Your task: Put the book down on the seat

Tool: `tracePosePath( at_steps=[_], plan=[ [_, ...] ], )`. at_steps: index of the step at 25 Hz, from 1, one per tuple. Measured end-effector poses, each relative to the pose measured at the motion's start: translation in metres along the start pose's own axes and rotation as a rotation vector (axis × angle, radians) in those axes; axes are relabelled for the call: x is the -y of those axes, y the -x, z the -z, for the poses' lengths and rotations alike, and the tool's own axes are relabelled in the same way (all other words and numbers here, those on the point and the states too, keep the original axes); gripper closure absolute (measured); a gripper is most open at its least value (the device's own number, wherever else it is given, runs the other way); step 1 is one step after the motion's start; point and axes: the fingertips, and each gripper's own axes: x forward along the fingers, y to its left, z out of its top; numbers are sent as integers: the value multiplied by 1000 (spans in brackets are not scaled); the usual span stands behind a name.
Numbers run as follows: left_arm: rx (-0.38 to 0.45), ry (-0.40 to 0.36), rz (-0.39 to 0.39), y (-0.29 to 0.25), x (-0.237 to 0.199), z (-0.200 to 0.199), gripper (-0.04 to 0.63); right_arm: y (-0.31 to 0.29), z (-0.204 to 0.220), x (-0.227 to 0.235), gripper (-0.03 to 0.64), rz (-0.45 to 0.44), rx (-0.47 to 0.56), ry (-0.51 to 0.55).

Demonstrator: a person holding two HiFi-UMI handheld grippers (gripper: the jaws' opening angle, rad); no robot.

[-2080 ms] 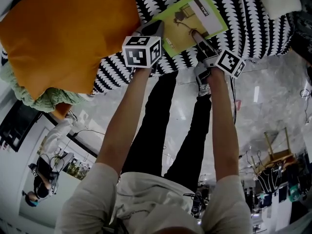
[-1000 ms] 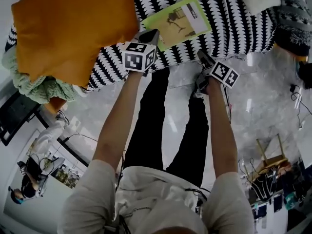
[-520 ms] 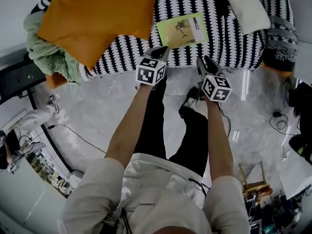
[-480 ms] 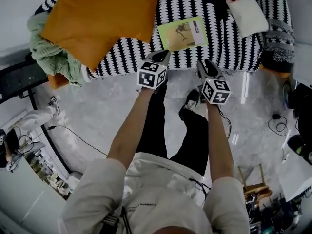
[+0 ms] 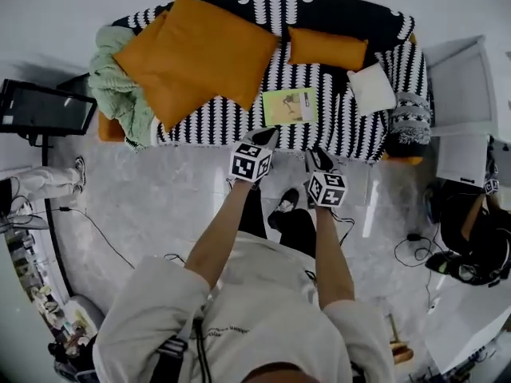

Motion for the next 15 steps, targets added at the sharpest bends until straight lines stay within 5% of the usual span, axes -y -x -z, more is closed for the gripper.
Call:
tracePosePath(
  at_steps=[7,15],
  plan=[
    [32,43,-27,66,42,-20,588,34,-60,-45,488,22,85,-63],
    [-2,-62,-35,76,55,-33,588,46,-104,-81,488,-18,88,192]
  ],
)
